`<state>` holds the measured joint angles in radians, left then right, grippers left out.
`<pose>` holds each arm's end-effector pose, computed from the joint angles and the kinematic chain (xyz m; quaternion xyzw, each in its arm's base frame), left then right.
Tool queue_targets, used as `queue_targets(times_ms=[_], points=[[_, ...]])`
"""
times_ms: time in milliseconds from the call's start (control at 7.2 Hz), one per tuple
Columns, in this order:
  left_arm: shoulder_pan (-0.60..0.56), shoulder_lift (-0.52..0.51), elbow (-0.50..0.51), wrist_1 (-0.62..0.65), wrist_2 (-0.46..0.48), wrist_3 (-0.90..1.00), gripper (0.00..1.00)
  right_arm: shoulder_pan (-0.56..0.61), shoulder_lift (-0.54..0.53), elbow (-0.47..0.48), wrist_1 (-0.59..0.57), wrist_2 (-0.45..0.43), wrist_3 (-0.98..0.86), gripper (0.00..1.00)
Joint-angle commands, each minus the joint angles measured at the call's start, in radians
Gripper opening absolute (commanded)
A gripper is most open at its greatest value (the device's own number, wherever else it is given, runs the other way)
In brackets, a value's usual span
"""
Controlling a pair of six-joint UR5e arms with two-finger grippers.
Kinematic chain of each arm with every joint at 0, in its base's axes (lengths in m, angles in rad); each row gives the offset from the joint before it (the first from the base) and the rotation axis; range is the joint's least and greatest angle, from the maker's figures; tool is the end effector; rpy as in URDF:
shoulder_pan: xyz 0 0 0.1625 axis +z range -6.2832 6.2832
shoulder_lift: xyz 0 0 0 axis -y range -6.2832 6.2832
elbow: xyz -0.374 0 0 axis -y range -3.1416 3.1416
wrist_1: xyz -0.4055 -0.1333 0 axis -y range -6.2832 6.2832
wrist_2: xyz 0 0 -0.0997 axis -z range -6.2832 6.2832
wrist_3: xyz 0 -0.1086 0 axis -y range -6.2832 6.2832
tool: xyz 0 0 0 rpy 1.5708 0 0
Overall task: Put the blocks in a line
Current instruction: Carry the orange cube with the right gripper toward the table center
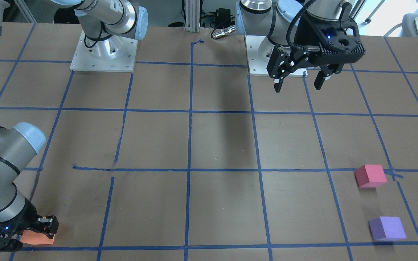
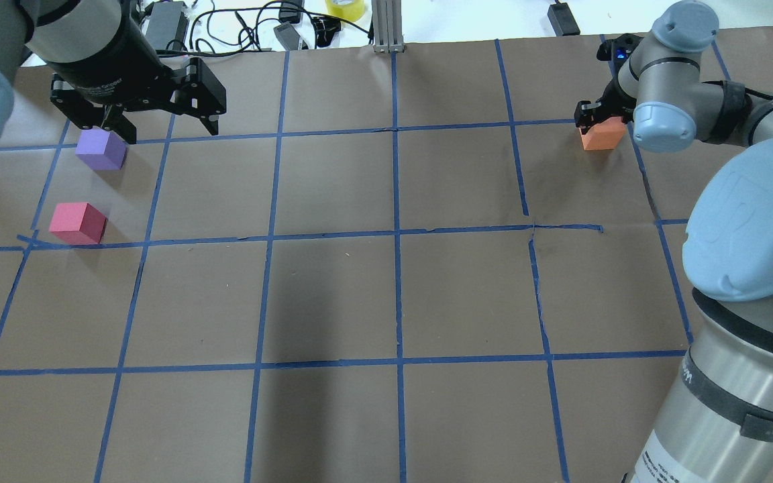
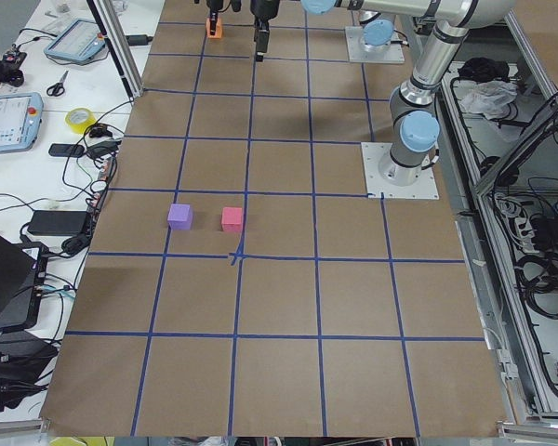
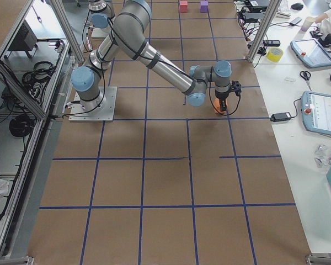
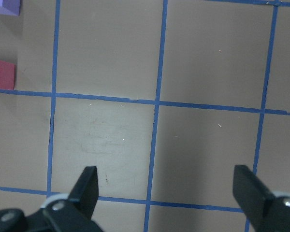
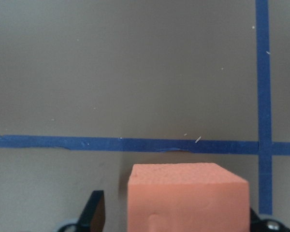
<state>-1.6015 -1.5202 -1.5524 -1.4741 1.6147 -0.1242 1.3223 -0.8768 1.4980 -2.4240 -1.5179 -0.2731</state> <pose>-0.1439 -0.4977 0.4734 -0.0484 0.9952 -0.0842 0.0154 -0.0352 -0.7039 0.1314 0.0153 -0.9928 0.1186 0.0045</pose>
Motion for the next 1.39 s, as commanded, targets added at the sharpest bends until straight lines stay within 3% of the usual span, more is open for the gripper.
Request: queue_targets(times_ms=[0, 417, 833, 1250], points=[[0.0, 0.0, 0.0, 0.0, 0.001, 0.0, 1.0, 0.003, -0.013, -0.013, 0.009, -0.01, 0.002, 0.0], [0.0, 0.002, 0.0, 0.0, 0.002, 0.0, 1.0, 0.078, -0.089, -0.035, 0.092, -0.019, 0.032, 0.0], [0.002, 0.003, 0.0, -0.002, 0.001, 0.0, 1.0, 0.26, -0.128, -0.067, 0.178, -0.123, 0.291, 0.0], [0.002, 0.005, 0.002, -0.005, 0.002, 0.0, 1.0, 0.431, -0.107, -0.104, 0.244, -0.111, 0.597, 0.0]])
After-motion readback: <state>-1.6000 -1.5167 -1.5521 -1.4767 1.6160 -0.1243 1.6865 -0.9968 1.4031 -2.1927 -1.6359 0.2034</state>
